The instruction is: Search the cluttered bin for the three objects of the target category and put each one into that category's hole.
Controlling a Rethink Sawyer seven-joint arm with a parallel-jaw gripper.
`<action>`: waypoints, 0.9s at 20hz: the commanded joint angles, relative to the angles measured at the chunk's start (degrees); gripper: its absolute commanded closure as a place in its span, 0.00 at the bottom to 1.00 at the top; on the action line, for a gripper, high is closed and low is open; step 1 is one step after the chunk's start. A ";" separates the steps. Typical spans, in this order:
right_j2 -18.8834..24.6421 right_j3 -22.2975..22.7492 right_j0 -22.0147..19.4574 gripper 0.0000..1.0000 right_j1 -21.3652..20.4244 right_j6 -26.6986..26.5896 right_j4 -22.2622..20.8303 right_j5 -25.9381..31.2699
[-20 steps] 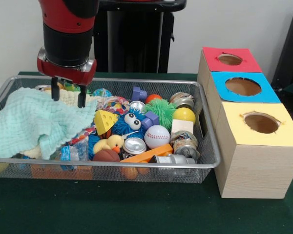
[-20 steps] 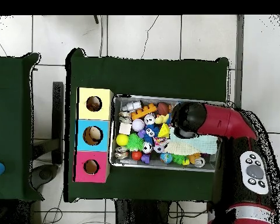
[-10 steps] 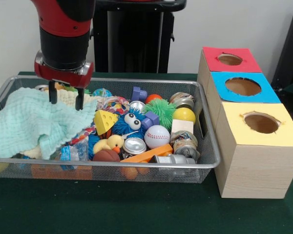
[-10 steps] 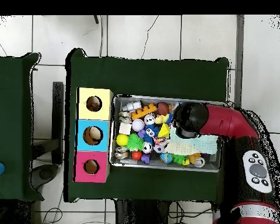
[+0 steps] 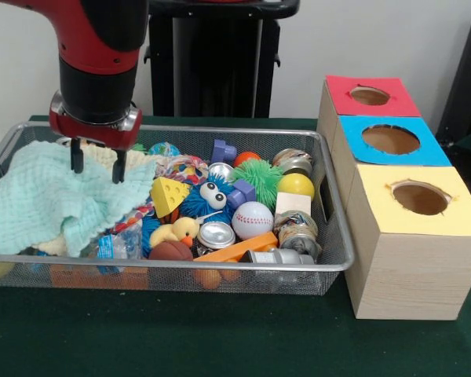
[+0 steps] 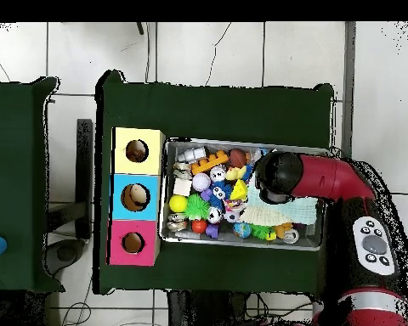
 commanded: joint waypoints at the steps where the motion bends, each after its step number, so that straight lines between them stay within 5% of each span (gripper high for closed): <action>1: 5.85 -2.61 -1.49 0.00 4.09 -8.34 -4.55 -4.81; 2: 5.98 -2.47 -1.60 0.00 4.03 -8.40 -4.72 -4.93; 3: 6.23 -2.74 -1.66 1.00 4.07 -8.32 -4.91 -4.38; 15: 7.66 -1.97 -2.55 1.00 4.89 -7.56 -4.97 -4.34; 18: 7.75 1.45 -2.70 1.00 2.40 -6.11 -3.41 -2.85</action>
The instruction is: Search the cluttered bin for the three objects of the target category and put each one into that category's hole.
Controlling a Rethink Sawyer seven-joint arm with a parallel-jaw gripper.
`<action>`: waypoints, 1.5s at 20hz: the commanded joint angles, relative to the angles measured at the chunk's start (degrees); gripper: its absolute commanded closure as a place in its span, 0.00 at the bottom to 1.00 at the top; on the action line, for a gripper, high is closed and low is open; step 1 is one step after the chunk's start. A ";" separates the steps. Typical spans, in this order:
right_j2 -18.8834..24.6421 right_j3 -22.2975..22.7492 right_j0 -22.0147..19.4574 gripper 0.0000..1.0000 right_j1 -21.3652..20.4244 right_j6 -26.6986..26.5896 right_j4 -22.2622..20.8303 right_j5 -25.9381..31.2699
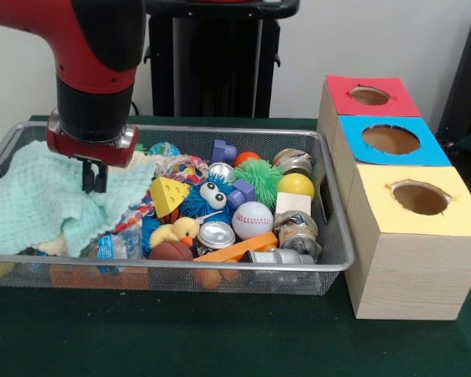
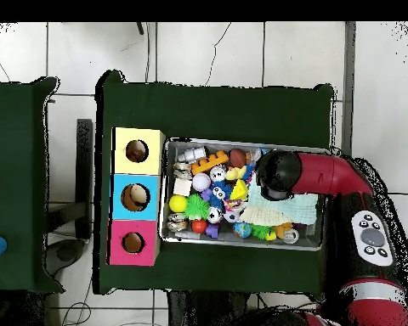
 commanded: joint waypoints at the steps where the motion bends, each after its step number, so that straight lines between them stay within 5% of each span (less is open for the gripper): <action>1: 5.22 5.59 -1.13 1.00 -2.08 -5.96 0.49 0.69; 5: 4.43 12.50 0.19 1.00 -12.30 -5.28 5.40 11.51; 10: 5.33 14.52 0.05 1.00 -14.66 -4.78 9.17 17.34; 30: 7.32 26.66 1.57 1.00 -16.51 1.44 22.91 13.65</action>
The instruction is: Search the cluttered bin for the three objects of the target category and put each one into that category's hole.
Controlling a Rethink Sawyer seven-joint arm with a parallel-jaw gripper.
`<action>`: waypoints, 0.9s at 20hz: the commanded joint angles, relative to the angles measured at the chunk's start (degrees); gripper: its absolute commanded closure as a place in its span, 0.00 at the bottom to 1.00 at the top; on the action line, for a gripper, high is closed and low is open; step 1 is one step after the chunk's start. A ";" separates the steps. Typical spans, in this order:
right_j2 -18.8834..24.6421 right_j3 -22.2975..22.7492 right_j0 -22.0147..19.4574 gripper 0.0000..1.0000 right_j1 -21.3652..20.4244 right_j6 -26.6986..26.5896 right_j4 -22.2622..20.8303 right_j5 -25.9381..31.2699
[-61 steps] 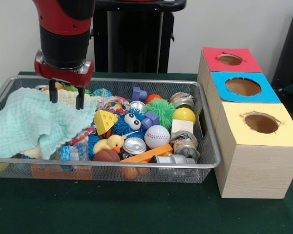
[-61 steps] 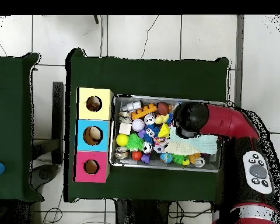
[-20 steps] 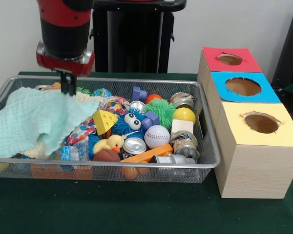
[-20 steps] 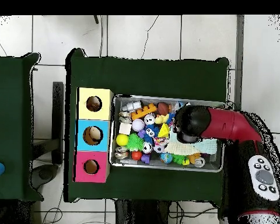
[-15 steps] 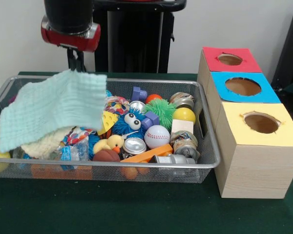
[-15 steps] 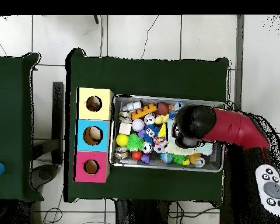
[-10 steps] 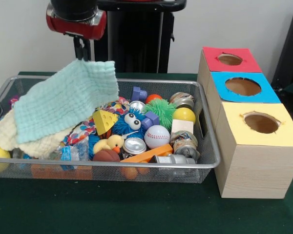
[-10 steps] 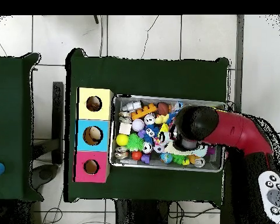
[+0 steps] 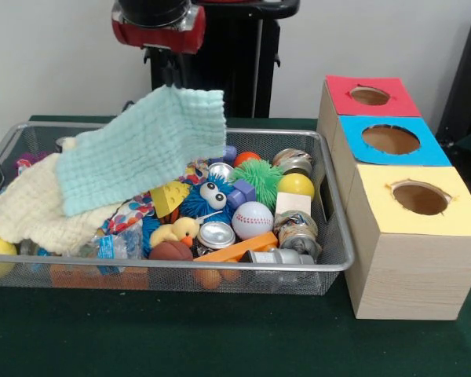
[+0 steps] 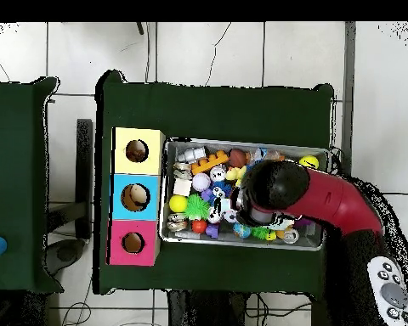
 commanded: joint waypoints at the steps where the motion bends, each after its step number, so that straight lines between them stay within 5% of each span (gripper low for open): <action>1: 6.10 10.59 1.42 1.00 -1.12 1.68 6.10 0.04; 9: 5.94 17.51 4.80 1.00 -5.66 4.99 13.21 -2.44; 18: 5.39 21.13 7.23 1.00 -3.89 4.76 18.20 -8.88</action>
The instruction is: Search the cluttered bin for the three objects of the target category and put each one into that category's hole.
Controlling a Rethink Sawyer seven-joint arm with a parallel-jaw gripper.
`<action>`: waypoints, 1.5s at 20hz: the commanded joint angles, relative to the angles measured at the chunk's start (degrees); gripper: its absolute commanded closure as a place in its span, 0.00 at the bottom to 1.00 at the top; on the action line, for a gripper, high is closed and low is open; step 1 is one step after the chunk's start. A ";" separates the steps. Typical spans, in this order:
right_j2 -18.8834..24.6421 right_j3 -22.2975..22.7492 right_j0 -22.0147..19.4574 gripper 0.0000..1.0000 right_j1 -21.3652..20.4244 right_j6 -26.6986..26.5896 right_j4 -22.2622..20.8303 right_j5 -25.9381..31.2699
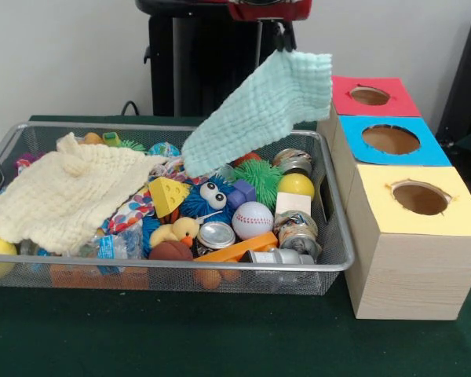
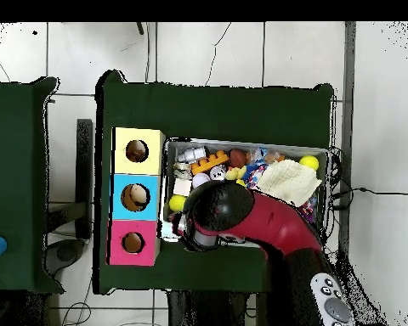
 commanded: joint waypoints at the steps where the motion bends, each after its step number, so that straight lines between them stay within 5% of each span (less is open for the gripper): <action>1: 4.02 6.80 0.78 1.00 0.92 4.85 4.78 -8.51; 7: 3.20 -0.06 0.60 1.00 6.63 3.64 1.18 -9.22; 12: 4.69 0.42 -1.21 1.00 10.43 0.63 1.28 -13.76; 19: 3.25 -5.09 -2.93 1.00 17.27 -2.69 -5.10 -19.08; 30: 2.50 -8.29 -3.51 1.00 23.81 -0.13 -12.65 -31.25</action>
